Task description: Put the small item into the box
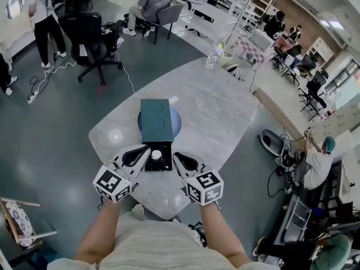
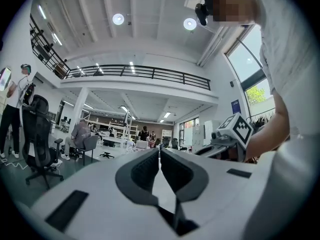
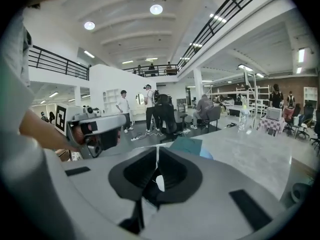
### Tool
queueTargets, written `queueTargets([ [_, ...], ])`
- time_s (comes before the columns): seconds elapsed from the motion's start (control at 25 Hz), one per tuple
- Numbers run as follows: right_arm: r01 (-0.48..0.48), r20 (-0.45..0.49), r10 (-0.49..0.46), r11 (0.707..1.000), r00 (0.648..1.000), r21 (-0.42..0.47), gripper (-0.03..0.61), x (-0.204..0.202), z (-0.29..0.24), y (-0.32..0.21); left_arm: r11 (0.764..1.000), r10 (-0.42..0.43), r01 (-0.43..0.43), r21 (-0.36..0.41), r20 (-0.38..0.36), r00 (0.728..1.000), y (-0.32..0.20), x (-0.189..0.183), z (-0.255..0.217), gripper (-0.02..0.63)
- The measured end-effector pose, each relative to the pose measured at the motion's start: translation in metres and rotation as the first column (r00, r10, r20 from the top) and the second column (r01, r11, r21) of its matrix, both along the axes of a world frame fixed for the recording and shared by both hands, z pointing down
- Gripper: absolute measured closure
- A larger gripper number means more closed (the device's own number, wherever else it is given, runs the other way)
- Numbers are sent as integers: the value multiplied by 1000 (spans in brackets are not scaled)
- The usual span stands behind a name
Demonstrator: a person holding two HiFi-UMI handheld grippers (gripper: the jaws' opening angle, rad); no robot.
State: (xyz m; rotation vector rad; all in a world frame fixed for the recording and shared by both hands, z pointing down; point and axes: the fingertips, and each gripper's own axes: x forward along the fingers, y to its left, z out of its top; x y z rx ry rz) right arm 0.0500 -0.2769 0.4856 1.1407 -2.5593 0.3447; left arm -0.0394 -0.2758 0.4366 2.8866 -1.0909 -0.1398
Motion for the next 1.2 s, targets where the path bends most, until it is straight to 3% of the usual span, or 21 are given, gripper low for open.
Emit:
queueTargets([
  [0.6, 9, 67, -19, 989, 998, 147, 560, 24, -70, 25, 998, -20, 22, 67, -34, 999, 18, -3, -50, 592],
  [1.2, 14, 86, -35, 972, 996, 235, 560, 28, -104, 34, 996, -39, 43, 79, -42, 998, 24, -2, -56, 592],
])
